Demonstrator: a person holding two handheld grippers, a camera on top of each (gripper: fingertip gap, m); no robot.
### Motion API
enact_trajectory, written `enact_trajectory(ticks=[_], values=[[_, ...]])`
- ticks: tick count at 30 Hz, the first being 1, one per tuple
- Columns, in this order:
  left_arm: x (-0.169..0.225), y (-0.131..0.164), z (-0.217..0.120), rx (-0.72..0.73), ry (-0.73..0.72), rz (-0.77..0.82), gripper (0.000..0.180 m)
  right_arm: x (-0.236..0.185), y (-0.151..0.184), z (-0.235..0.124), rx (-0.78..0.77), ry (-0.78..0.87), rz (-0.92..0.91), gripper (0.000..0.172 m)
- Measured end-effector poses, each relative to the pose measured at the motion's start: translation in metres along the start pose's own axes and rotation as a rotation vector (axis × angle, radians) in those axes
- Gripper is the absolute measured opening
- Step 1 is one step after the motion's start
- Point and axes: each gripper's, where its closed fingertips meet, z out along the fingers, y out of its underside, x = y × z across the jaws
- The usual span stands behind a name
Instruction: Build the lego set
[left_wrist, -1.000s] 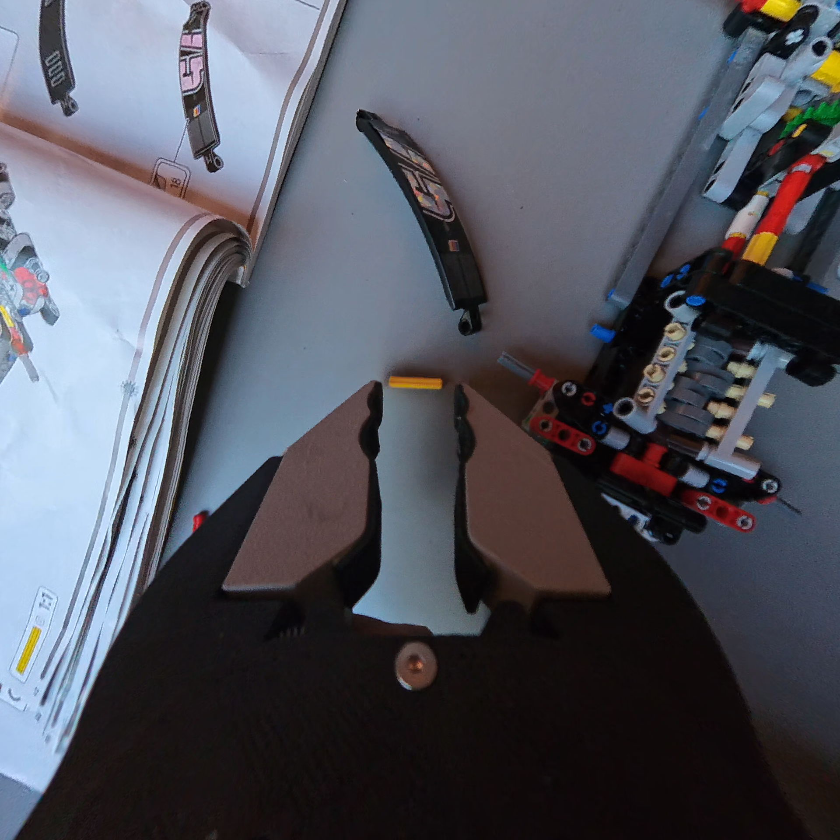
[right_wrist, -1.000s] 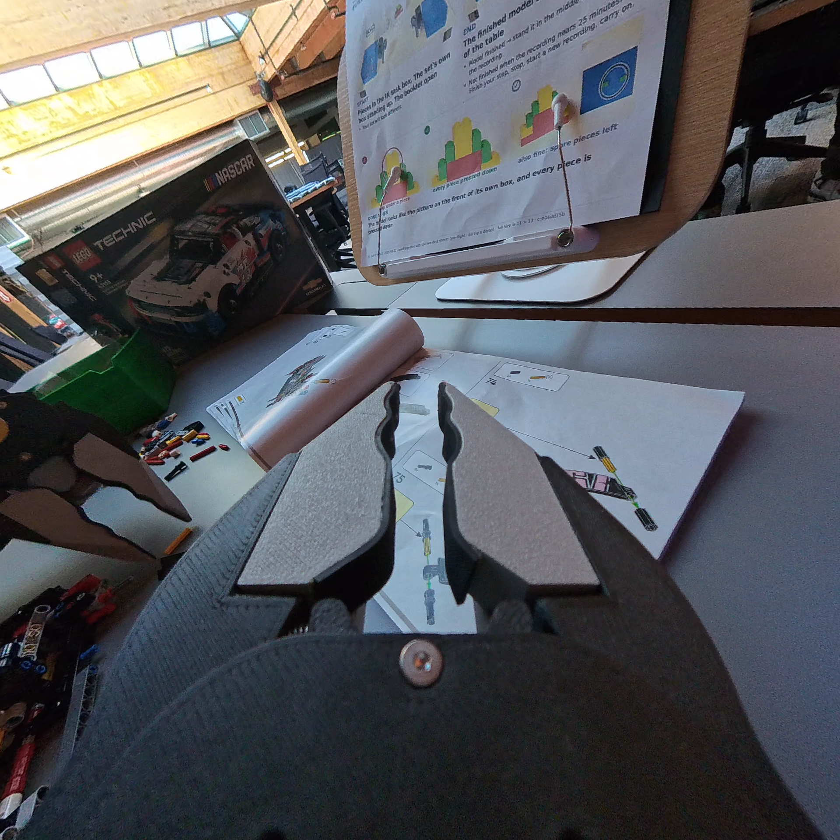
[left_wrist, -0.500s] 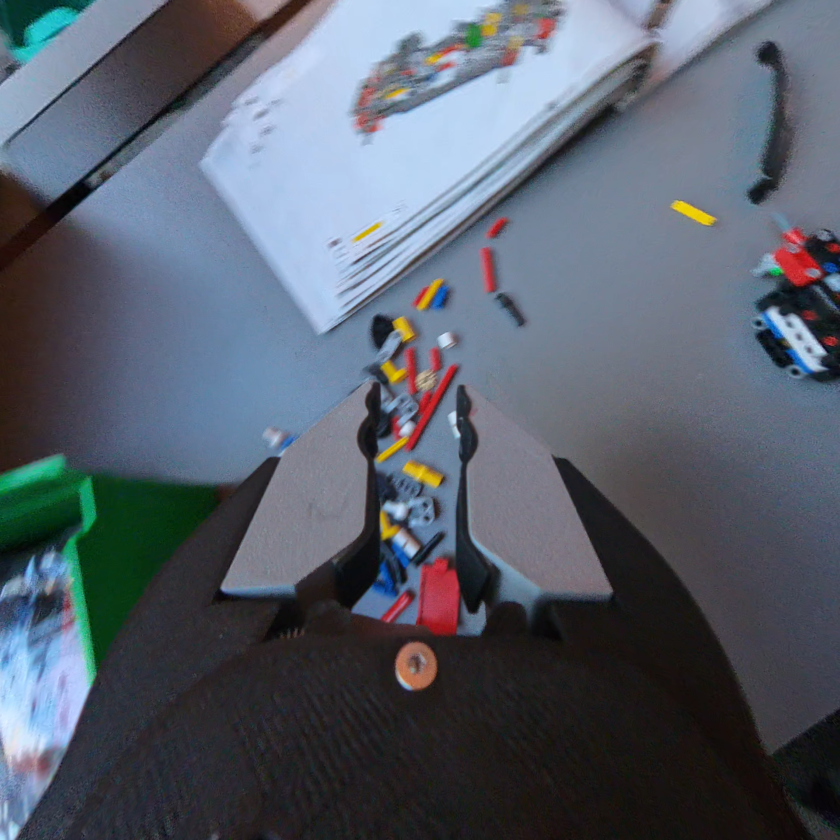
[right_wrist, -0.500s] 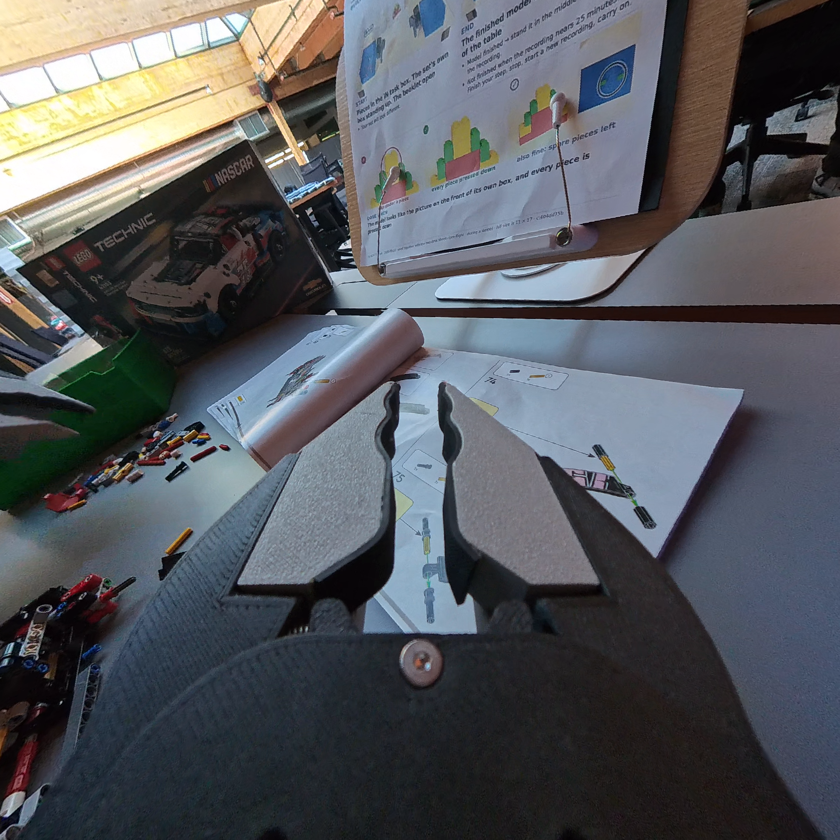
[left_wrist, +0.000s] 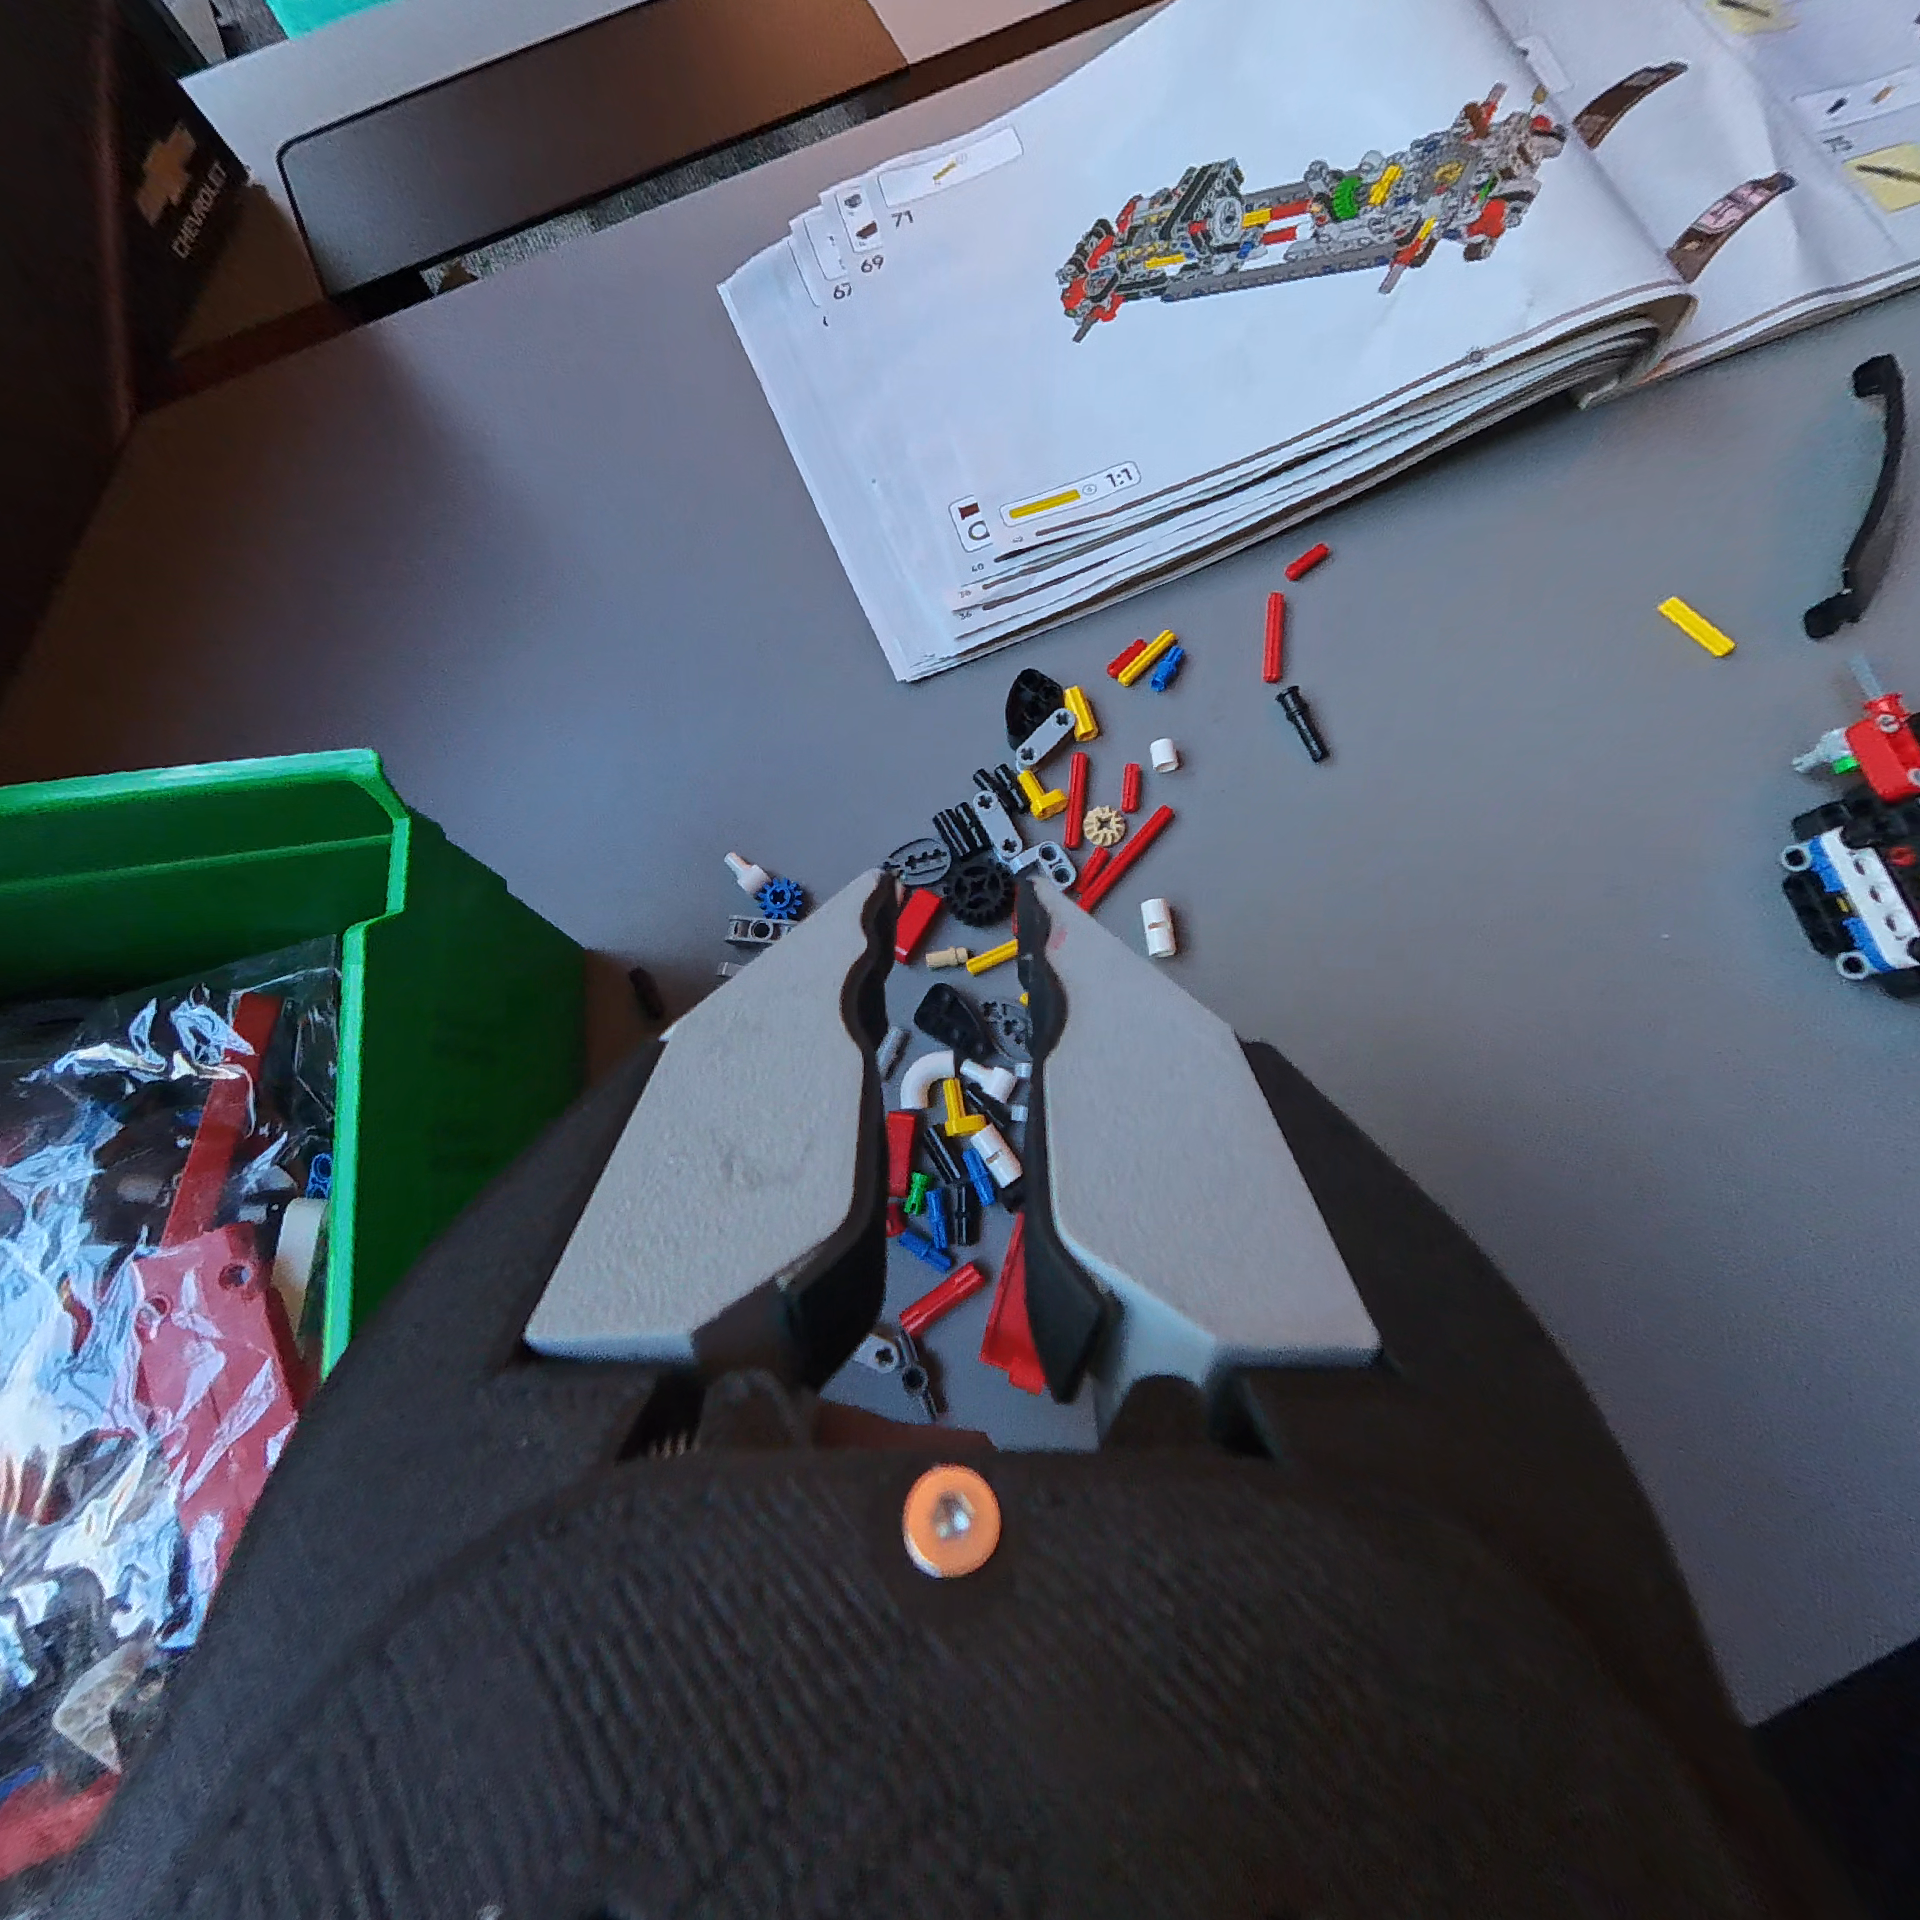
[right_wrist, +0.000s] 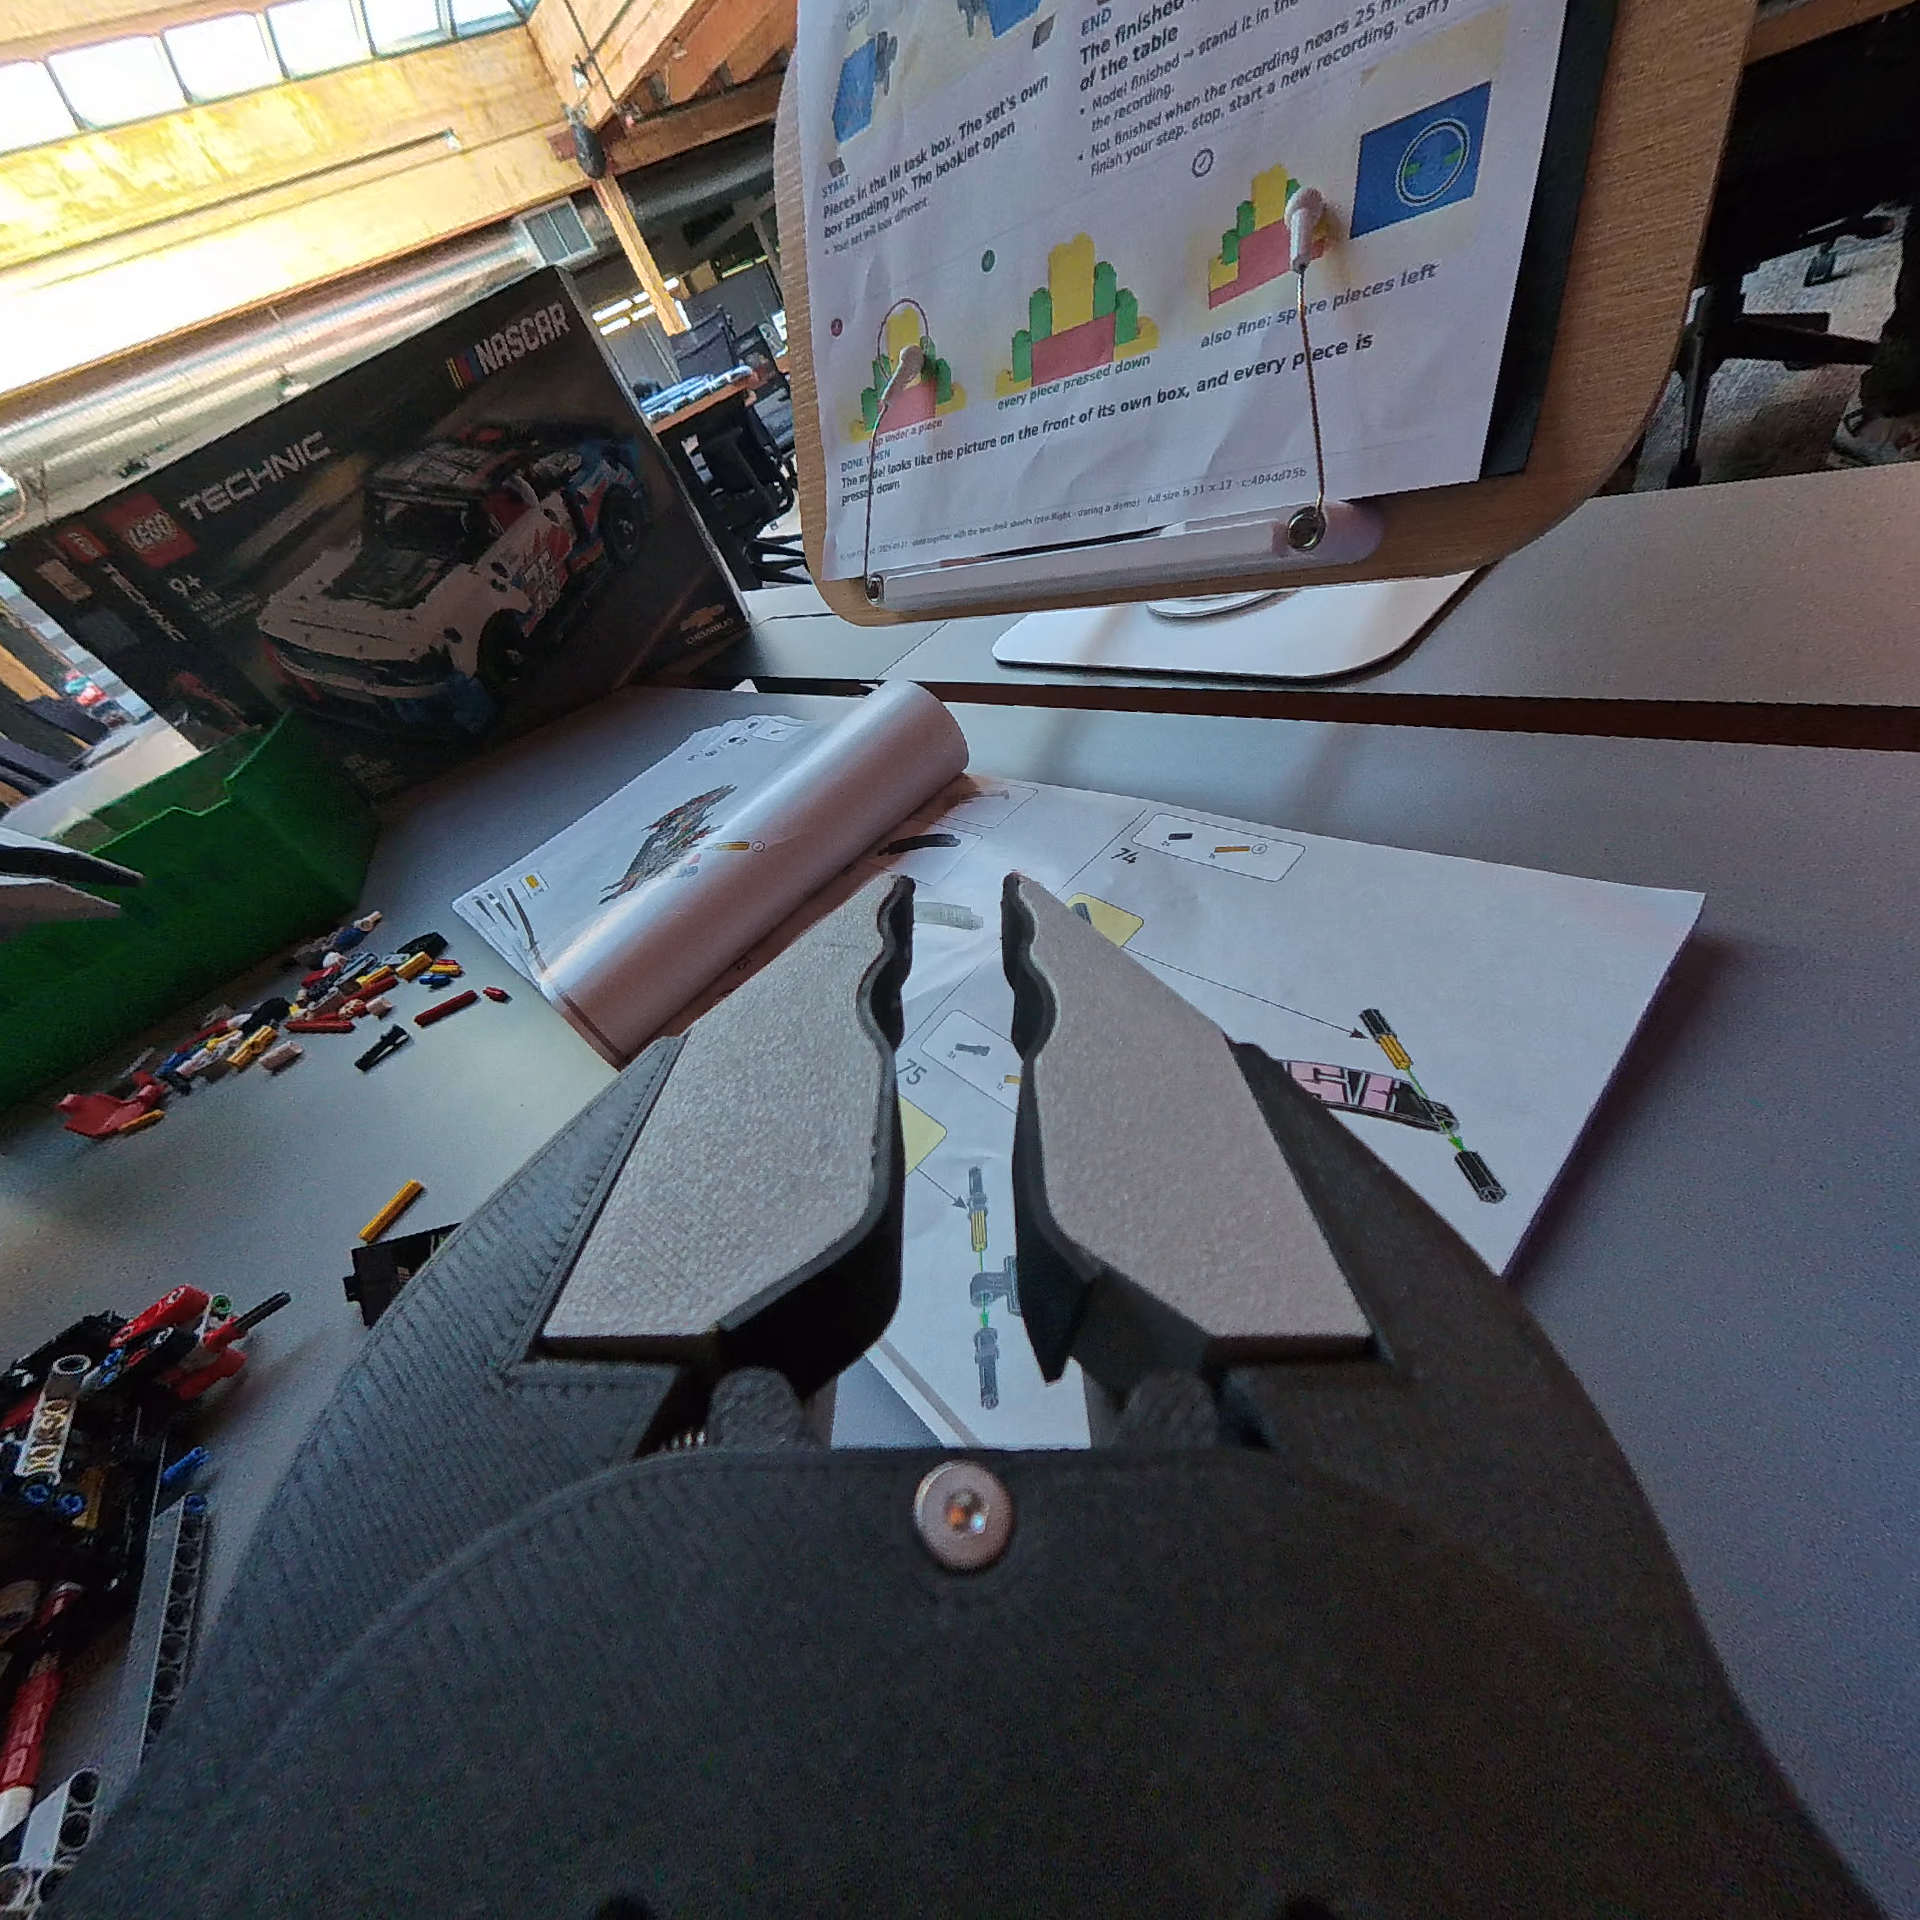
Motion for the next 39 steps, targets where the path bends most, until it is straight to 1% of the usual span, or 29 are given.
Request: enact_trajectory(ticks=[9,24,27,31,33,34,37,39], values=[[-0.017,0.004,-0.005,-0.002,-0.068,-0.053,0.021,-0.001,0.001,0.002,-0.010,-0.013,0.002,0.014],[-0.016,0.016,0.006,-0.057,-0.052,-0.079,0.023,-0.004,0.003,0.003,-0.020,-0.021,-0.002,0.013],[-0.010,0.017,0.014,-0.069,-0.033,-0.078,0.024,-0.004,0.003,0.003,-0.019,-0.022,-0.004,0.013],[0.003,0.016,0.036,-0.071,-0.003,-0.103,0.026,-0.004,0.003,0.003,-0.020,-0.023,-0.003,0.012],[0.006,0.015,0.045,-0.075,-0.017,-0.106,0.026,-0.004,0.003,0.003,-0.019,-0.024,-0.003,0.012],[0.005,0.015,0.049,-0.077,-0.033,-0.111,0.023,-0.005,0.003,0.004,-0.019,-0.025,-0.002,0.012],[-0.001,0.019,0.060,-0.097,-0.082,-0.145,0.009,-0.006,0.003,0.004,-0.022,-0.029,-0.002,0.012],[-0.001,0.022,0.068,-0.101,-0.081,-0.164,0.008,-0.006,0.003,0.005,-0.024,-0.030,-0.002,0.012]])
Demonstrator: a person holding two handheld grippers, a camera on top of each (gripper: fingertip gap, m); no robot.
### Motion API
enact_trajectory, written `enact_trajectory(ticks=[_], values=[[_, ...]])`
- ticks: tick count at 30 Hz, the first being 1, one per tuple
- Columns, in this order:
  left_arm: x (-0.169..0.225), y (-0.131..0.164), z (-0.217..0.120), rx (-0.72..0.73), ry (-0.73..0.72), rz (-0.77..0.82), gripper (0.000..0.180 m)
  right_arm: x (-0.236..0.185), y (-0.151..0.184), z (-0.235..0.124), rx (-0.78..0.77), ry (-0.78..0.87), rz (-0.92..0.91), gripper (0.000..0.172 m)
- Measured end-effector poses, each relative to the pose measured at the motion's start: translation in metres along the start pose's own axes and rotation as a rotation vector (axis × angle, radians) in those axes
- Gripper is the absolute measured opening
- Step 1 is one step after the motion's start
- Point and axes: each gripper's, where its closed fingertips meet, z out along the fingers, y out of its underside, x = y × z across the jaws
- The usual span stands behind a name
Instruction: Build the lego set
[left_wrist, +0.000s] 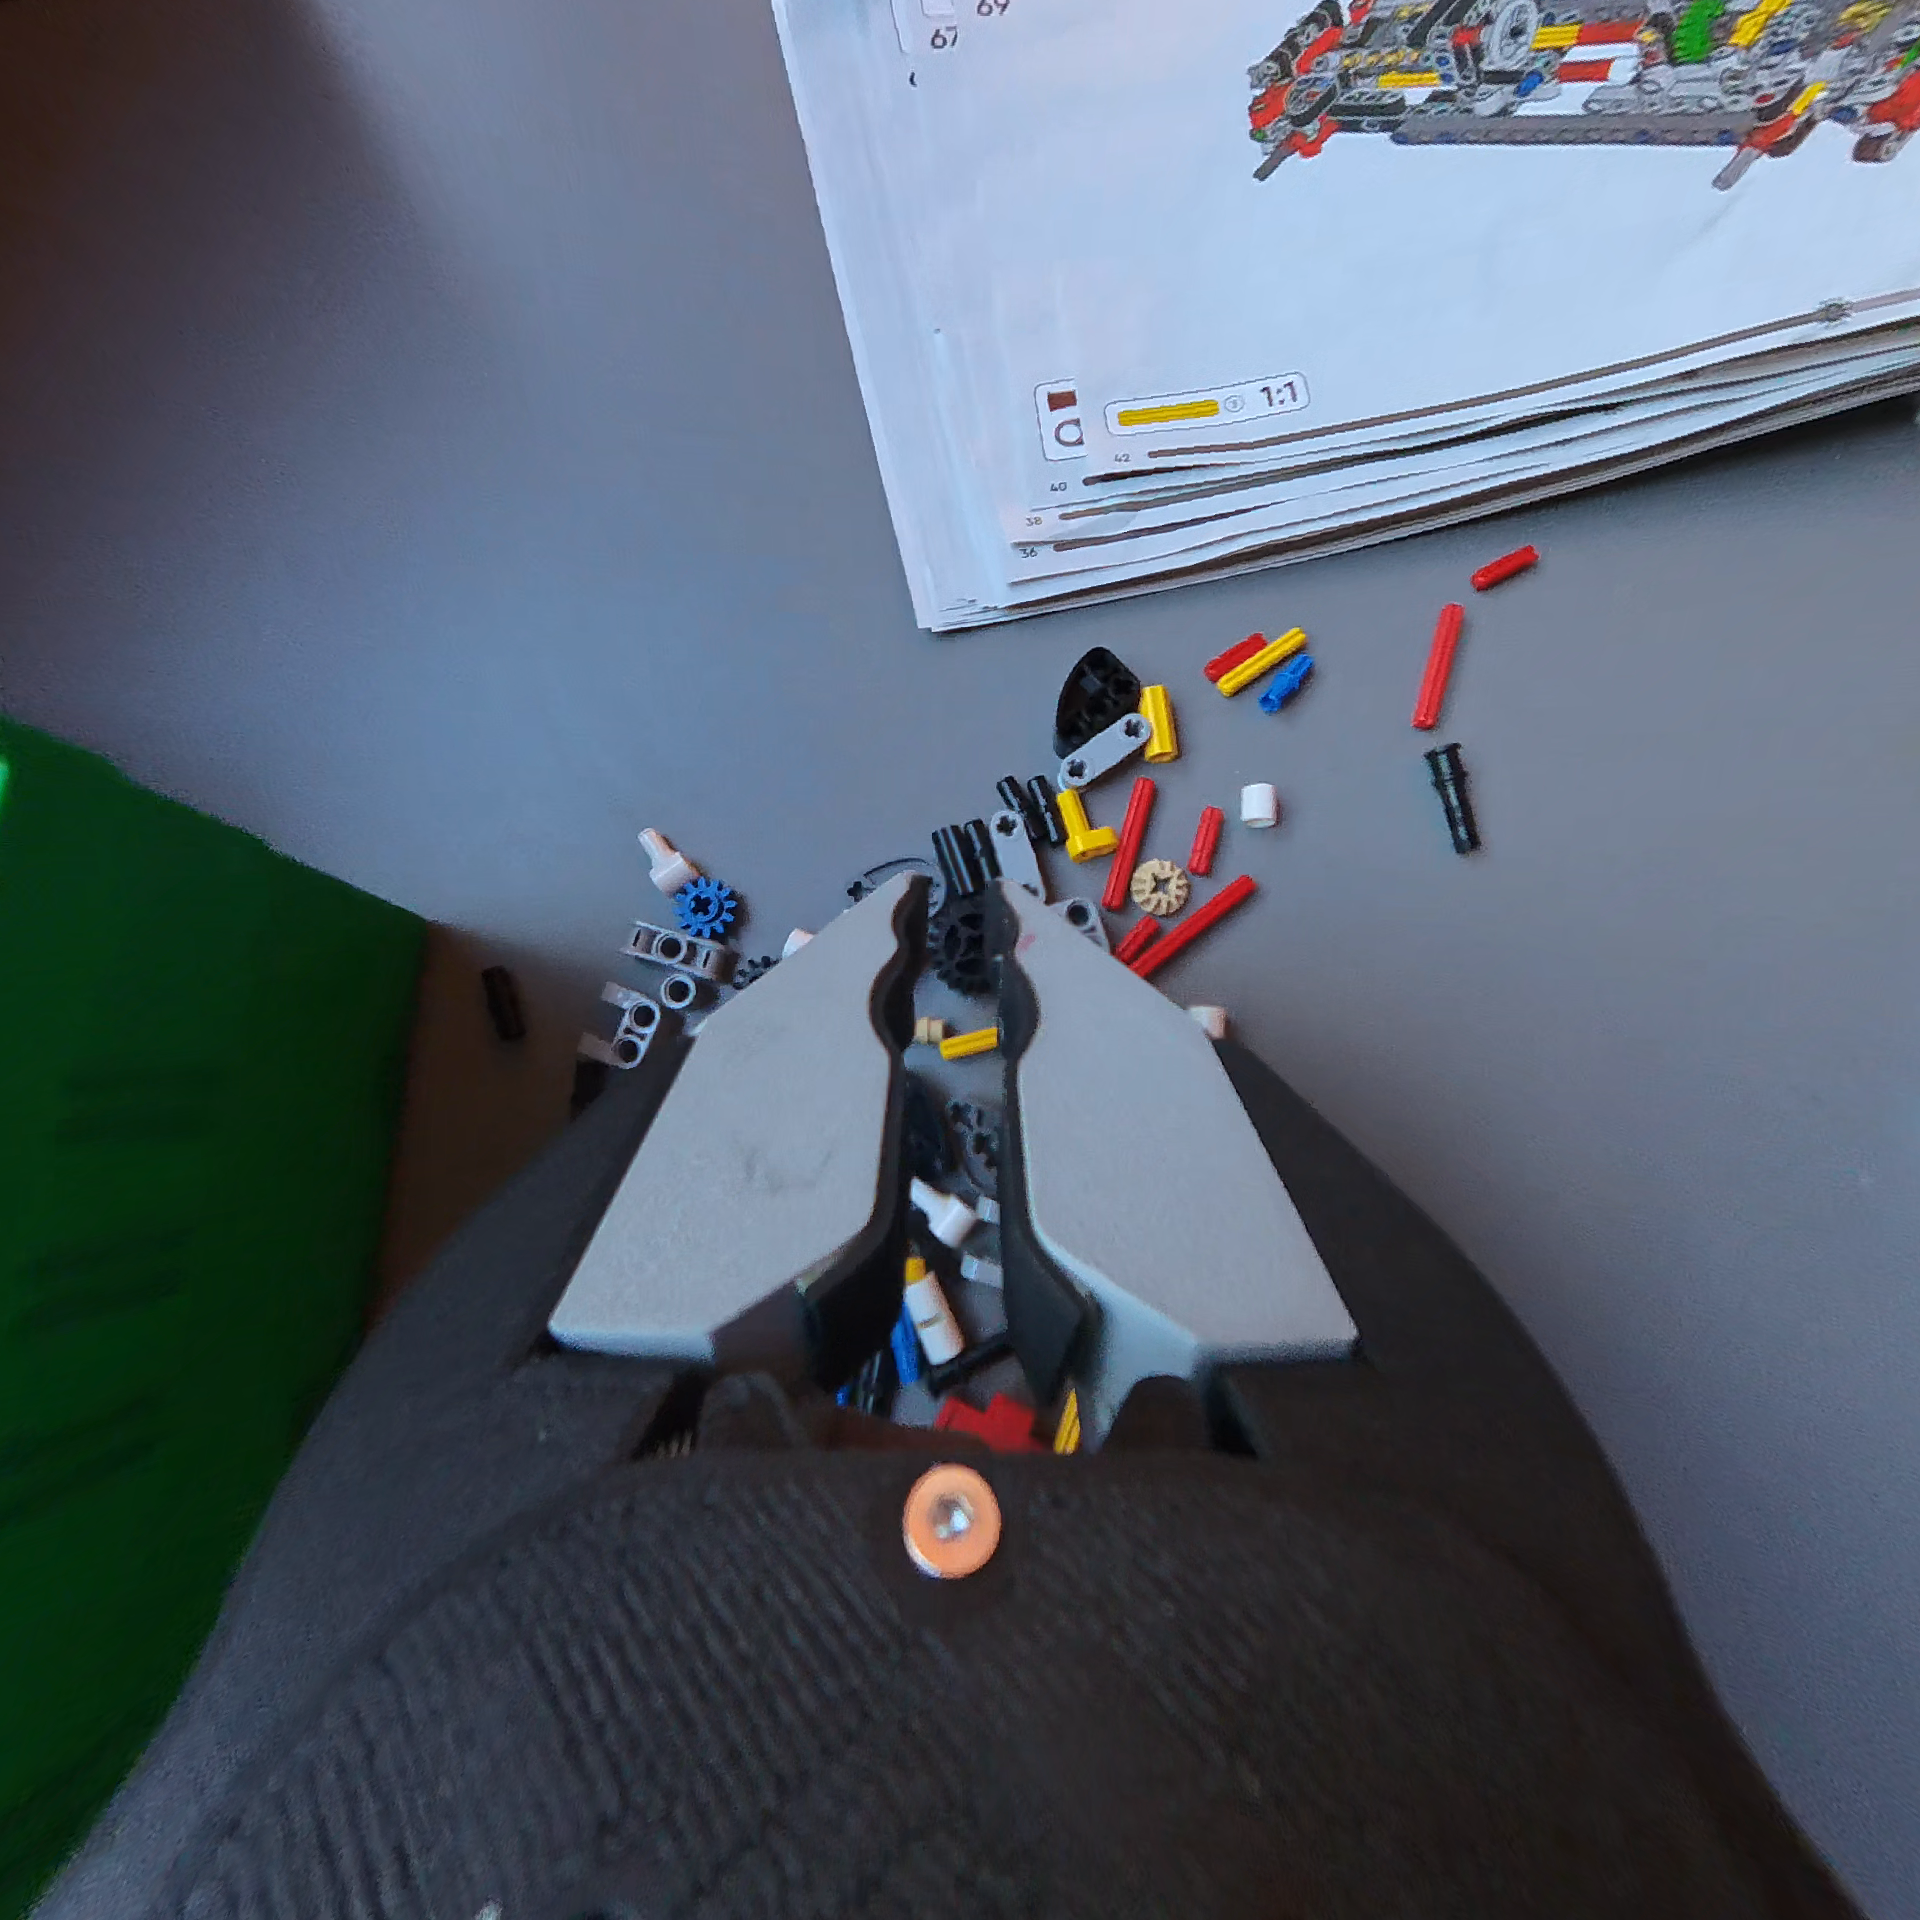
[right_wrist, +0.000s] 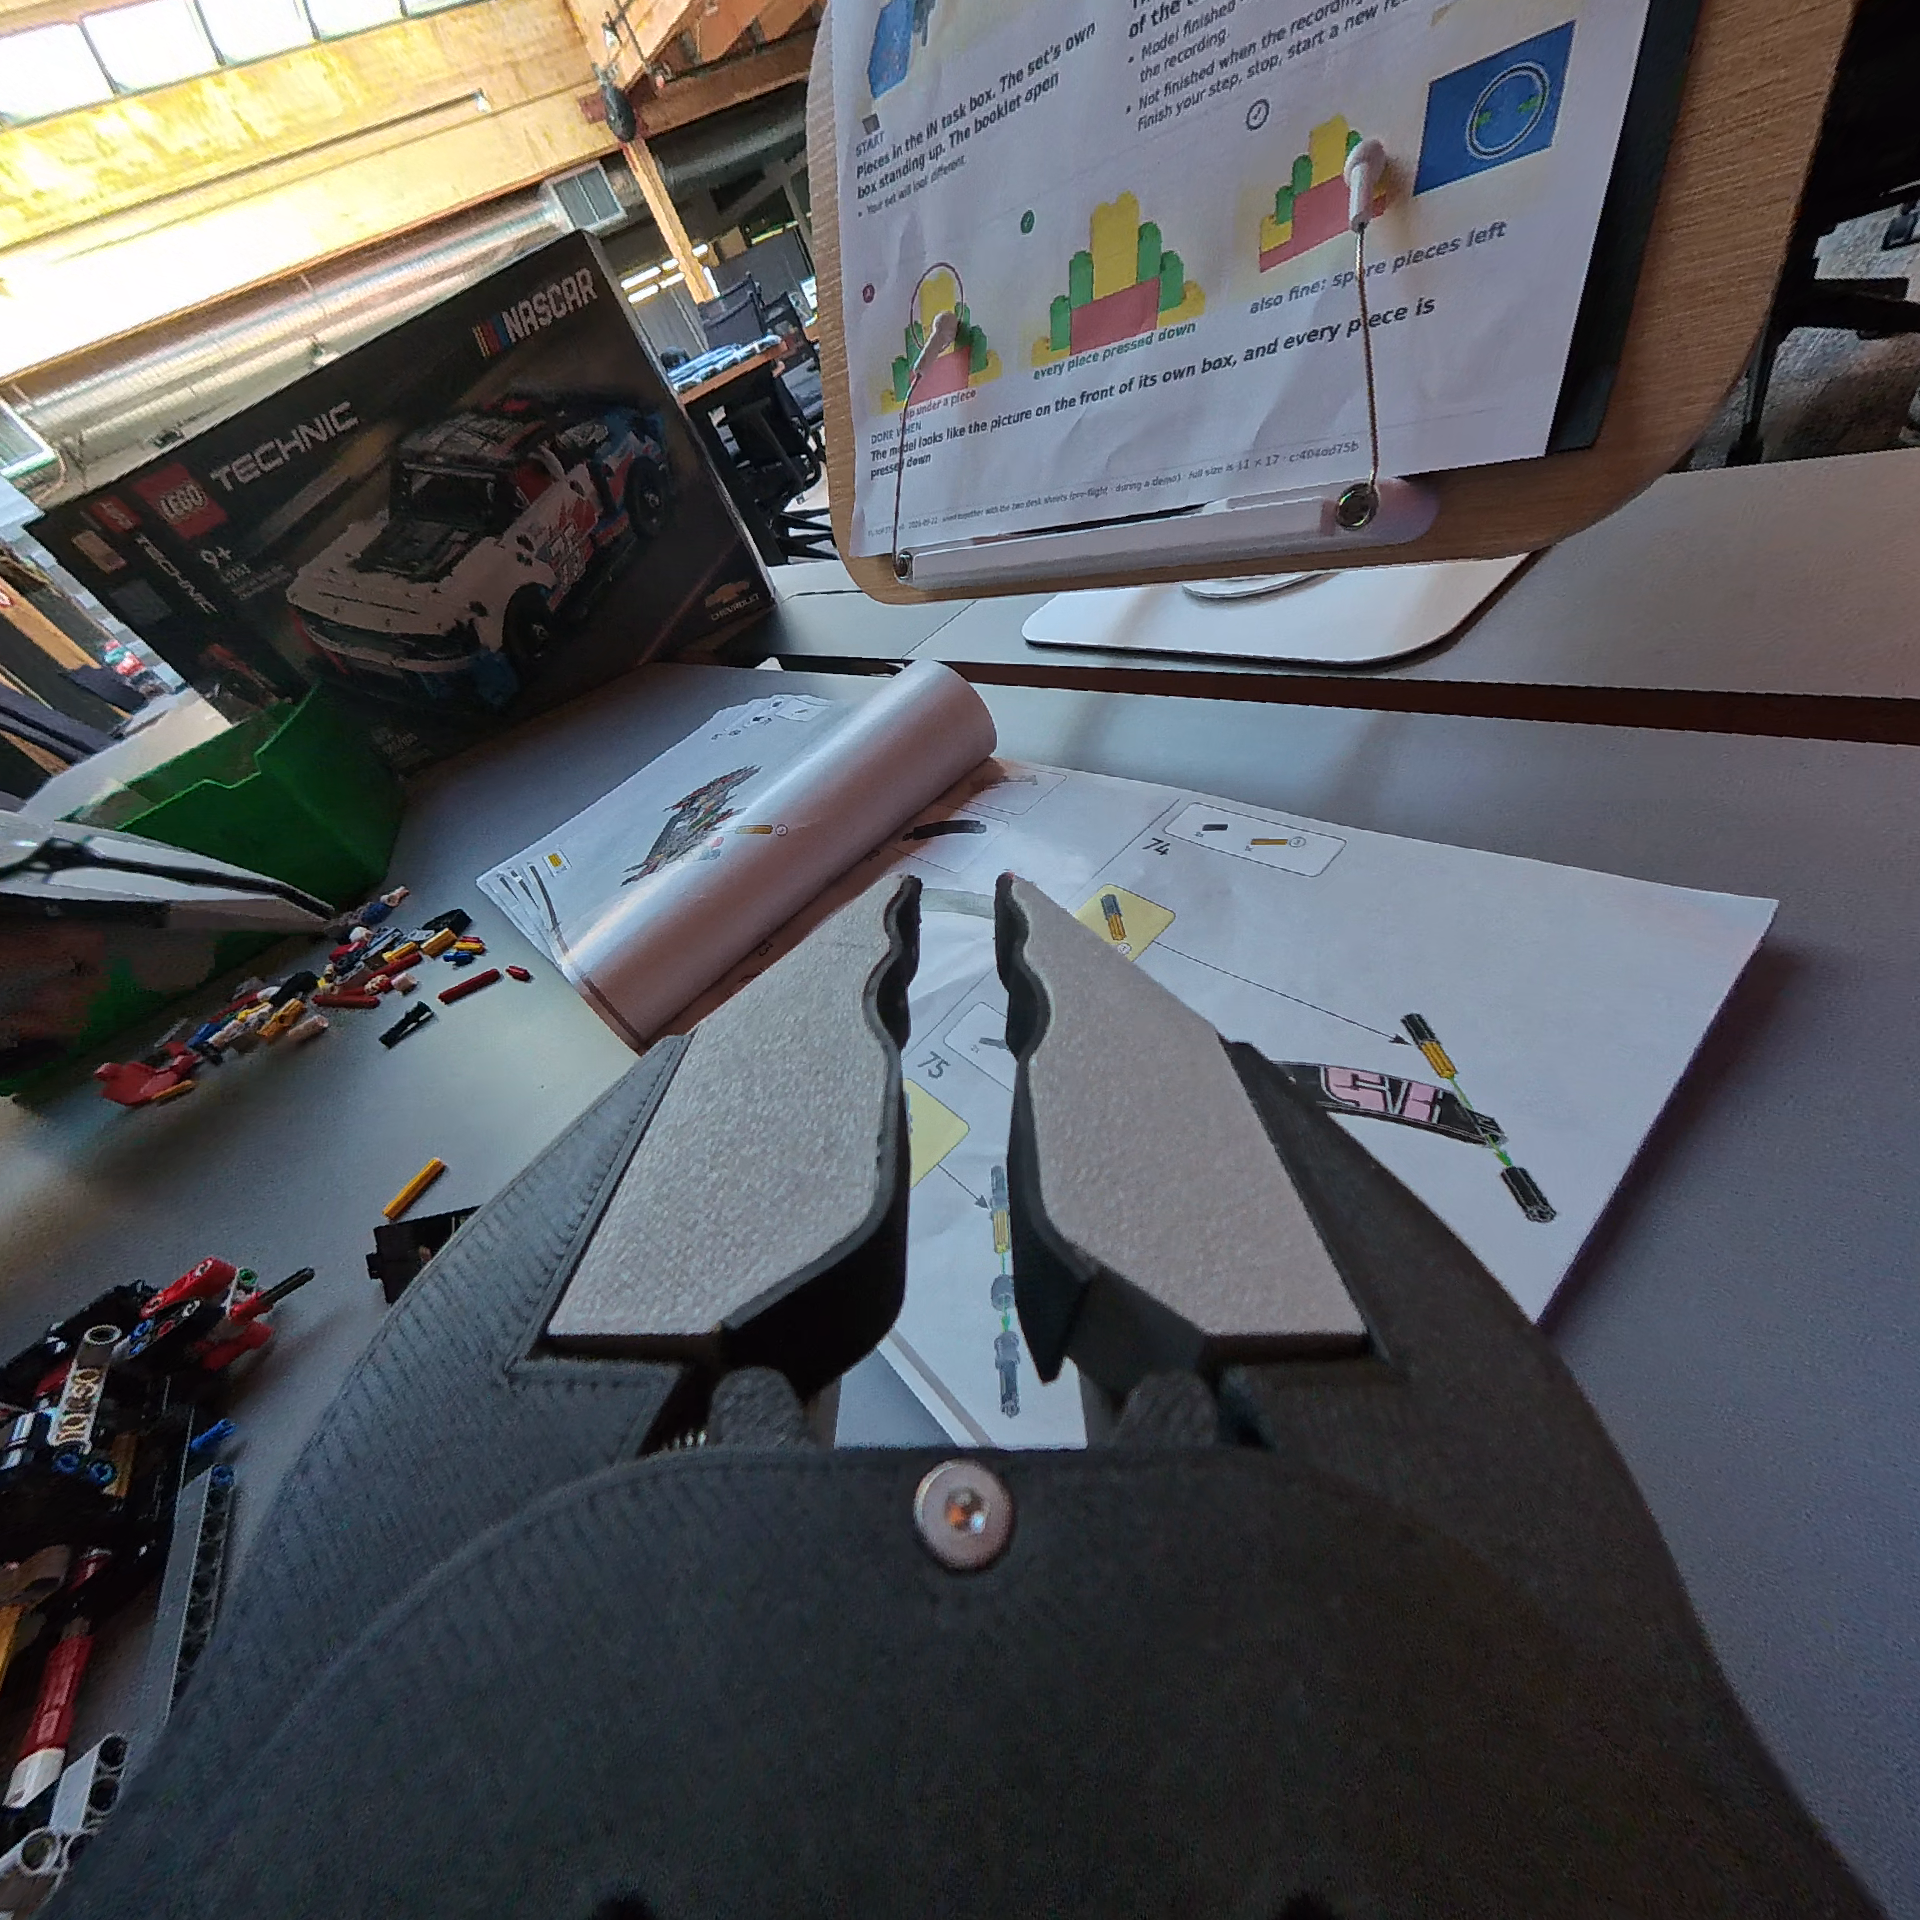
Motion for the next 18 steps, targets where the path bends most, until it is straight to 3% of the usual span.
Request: enact_trajectory(ticks=[11,18], values=[[-0.004,0.011,0.021,-0.082,-0.035,0.020,0.016,0.000,0.000,0.000,0.002,-0.003,0.003,0.011],[-0.002,0.012,0.025,-0.079,-0.020,0.055,0.011,0.000,0.000,0.000,0.002,-0.003,0.004,0.011]])
